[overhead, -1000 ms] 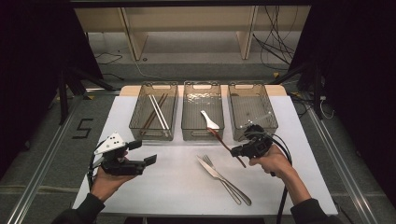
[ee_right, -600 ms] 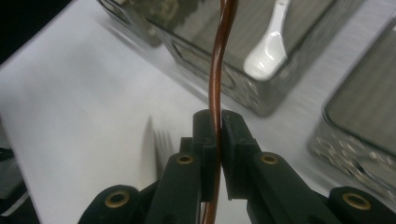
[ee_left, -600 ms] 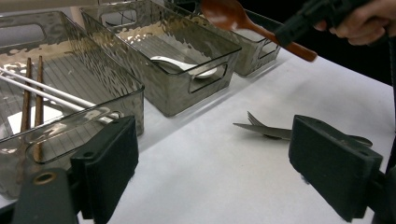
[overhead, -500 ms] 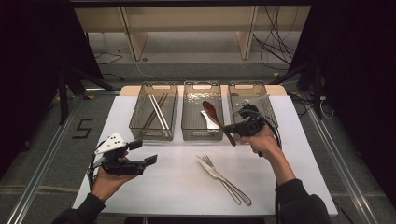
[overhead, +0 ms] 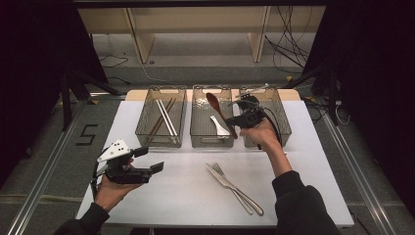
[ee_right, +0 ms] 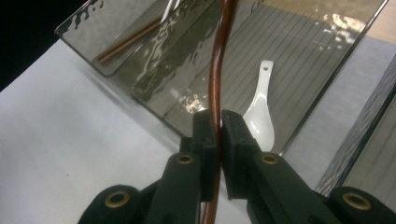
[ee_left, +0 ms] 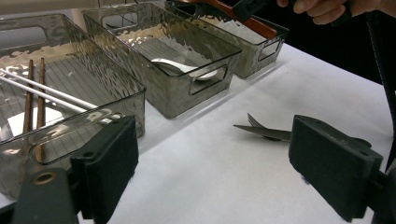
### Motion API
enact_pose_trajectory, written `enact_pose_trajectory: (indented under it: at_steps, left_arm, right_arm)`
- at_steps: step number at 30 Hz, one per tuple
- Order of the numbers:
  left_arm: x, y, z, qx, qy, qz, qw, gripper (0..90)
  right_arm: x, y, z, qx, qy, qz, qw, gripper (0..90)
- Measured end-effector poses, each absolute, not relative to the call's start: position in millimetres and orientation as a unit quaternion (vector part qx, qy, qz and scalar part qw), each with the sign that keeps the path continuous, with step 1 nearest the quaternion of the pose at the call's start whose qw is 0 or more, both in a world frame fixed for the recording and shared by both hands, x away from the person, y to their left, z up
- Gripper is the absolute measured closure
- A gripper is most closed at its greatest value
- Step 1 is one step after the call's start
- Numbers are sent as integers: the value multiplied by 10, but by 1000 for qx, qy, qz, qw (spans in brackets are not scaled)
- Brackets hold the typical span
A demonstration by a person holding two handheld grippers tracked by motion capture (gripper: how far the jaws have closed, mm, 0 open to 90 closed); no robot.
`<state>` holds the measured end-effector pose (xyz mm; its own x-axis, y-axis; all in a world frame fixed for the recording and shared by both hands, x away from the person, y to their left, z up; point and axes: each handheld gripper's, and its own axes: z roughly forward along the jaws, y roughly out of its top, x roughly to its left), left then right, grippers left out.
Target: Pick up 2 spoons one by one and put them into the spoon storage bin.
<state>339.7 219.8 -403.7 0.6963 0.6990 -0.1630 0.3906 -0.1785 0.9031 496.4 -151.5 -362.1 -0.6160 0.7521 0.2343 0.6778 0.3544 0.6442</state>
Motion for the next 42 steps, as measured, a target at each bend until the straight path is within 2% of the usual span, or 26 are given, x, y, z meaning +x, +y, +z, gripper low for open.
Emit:
enact_pose_trajectory:
  at_steps: [21, 42]
  left_arm:
    - [3394, 2213, -4032, 750, 362, 148, 534, 154]
    - [3391, 2220, -4025, 750, 360, 149, 535, 154]
  right_arm:
    - [5406, -1316, -3603, 473, 811, 337, 73, 856]
    - [5486, -1097, -3799, 478, 816, 318, 67, 852]
